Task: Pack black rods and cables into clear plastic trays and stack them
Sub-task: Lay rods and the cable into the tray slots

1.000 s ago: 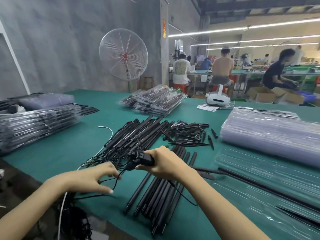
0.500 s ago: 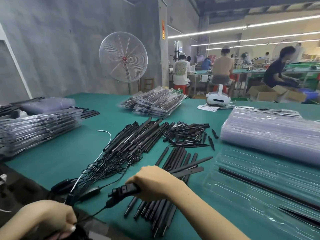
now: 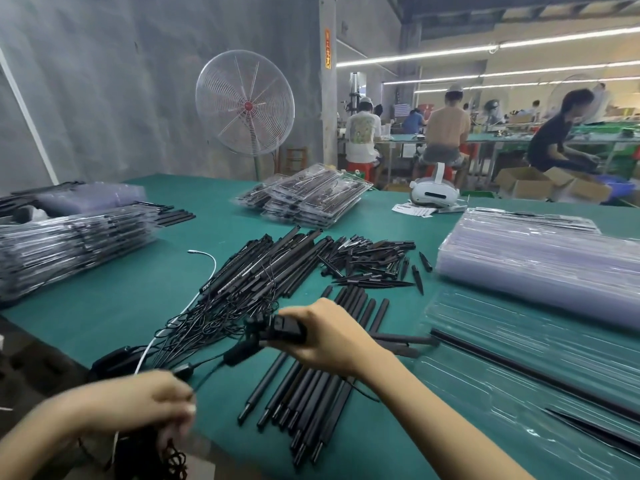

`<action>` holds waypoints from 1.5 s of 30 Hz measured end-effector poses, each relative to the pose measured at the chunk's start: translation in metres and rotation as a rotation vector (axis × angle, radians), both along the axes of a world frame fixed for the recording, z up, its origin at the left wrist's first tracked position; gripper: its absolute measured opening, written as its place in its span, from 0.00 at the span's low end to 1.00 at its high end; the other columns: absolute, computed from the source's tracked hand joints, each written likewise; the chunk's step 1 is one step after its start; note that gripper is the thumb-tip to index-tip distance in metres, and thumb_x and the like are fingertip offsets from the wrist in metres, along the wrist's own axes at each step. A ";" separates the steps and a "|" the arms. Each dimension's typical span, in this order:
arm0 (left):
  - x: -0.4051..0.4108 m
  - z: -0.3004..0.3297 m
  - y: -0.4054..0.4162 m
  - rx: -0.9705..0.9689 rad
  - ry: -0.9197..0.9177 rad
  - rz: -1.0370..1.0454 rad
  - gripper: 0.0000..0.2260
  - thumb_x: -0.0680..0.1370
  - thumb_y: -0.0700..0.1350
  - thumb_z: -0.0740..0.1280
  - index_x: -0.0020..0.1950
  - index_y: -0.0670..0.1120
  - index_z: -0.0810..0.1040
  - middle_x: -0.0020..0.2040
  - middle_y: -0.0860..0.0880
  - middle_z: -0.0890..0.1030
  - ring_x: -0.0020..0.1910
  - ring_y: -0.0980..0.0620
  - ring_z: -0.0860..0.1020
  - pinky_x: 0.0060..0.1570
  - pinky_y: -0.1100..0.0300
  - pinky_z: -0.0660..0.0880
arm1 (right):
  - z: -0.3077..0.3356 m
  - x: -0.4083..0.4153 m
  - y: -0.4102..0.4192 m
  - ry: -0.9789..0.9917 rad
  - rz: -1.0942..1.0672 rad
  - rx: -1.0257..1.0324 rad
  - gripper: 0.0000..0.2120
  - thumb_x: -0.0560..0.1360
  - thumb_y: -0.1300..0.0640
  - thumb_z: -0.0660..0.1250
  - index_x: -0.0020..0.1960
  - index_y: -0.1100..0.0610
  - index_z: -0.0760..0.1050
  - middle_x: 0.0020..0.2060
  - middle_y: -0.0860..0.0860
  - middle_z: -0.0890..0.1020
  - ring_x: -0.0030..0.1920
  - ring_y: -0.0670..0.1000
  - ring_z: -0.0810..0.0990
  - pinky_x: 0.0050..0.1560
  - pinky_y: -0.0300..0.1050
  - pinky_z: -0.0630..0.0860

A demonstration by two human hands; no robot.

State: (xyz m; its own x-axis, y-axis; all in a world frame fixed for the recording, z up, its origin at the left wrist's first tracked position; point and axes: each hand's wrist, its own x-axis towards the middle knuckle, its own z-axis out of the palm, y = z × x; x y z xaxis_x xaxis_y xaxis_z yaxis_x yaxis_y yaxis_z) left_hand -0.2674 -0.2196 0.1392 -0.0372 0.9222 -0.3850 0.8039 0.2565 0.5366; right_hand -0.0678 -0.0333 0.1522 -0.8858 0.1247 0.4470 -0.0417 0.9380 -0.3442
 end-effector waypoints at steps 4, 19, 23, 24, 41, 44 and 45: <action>-0.047 -0.011 -0.009 0.014 0.157 -0.047 0.03 0.73 0.55 0.70 0.41 0.59 0.82 0.39 0.58 0.80 0.41 0.62 0.78 0.47 0.62 0.75 | 0.006 0.000 -0.005 -0.049 0.112 -0.007 0.08 0.75 0.50 0.69 0.43 0.54 0.78 0.28 0.47 0.78 0.26 0.46 0.69 0.31 0.36 0.66; -0.018 -0.035 -0.006 0.267 0.109 0.279 0.08 0.79 0.40 0.65 0.41 0.46 0.81 0.36 0.46 0.84 0.32 0.54 0.80 0.36 0.61 0.77 | -0.011 -0.015 -0.016 -0.177 -0.043 -0.019 0.10 0.76 0.48 0.66 0.42 0.54 0.77 0.32 0.50 0.78 0.32 0.53 0.75 0.34 0.44 0.73; -0.031 -0.047 -0.027 0.070 0.476 0.167 0.08 0.77 0.51 0.66 0.39 0.53 0.77 0.35 0.56 0.80 0.39 0.62 0.77 0.43 0.70 0.71 | -0.019 -0.015 -0.024 -0.286 0.035 0.072 0.08 0.76 0.49 0.67 0.43 0.53 0.76 0.32 0.50 0.77 0.32 0.54 0.73 0.34 0.43 0.69; -0.033 -0.050 -0.033 0.038 0.540 0.165 0.07 0.77 0.54 0.66 0.42 0.53 0.77 0.34 0.57 0.78 0.41 0.62 0.77 0.41 0.72 0.68 | -0.021 -0.016 -0.026 -0.303 0.061 0.111 0.08 0.76 0.50 0.67 0.44 0.54 0.77 0.33 0.51 0.78 0.33 0.55 0.72 0.35 0.44 0.69; 0.047 -0.025 -0.021 0.427 -0.194 0.006 0.07 0.79 0.49 0.65 0.44 0.53 0.81 0.39 0.53 0.84 0.32 0.57 0.82 0.34 0.67 0.75 | 0.029 0.008 -0.020 0.311 0.259 -0.392 0.12 0.74 0.63 0.70 0.33 0.56 0.74 0.25 0.53 0.76 0.23 0.49 0.74 0.25 0.42 0.71; 0.068 0.007 -0.014 0.606 -0.530 0.068 0.11 0.76 0.55 0.68 0.45 0.48 0.81 0.41 0.42 0.84 0.27 0.48 0.81 0.27 0.65 0.74 | 0.045 0.014 -0.013 0.563 0.236 -0.506 0.14 0.75 0.58 0.68 0.32 0.59 0.74 0.24 0.51 0.76 0.23 0.50 0.75 0.25 0.45 0.73; 0.073 0.016 -0.009 0.670 -0.588 0.080 0.12 0.75 0.57 0.68 0.44 0.48 0.81 0.40 0.40 0.84 0.25 0.47 0.80 0.26 0.66 0.74 | 0.048 0.016 -0.010 0.623 0.216 -0.535 0.15 0.76 0.57 0.67 0.32 0.62 0.75 0.24 0.52 0.77 0.23 0.51 0.75 0.25 0.45 0.73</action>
State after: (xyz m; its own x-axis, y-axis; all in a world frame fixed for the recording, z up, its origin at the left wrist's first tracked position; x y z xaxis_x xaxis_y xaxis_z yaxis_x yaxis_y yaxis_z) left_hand -0.1939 -0.2290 0.1550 -0.0778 0.9634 0.2566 0.3452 -0.2154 0.9135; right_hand -0.0520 -0.0436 0.2006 -0.5258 0.3144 0.7903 -0.5307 0.6049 -0.5937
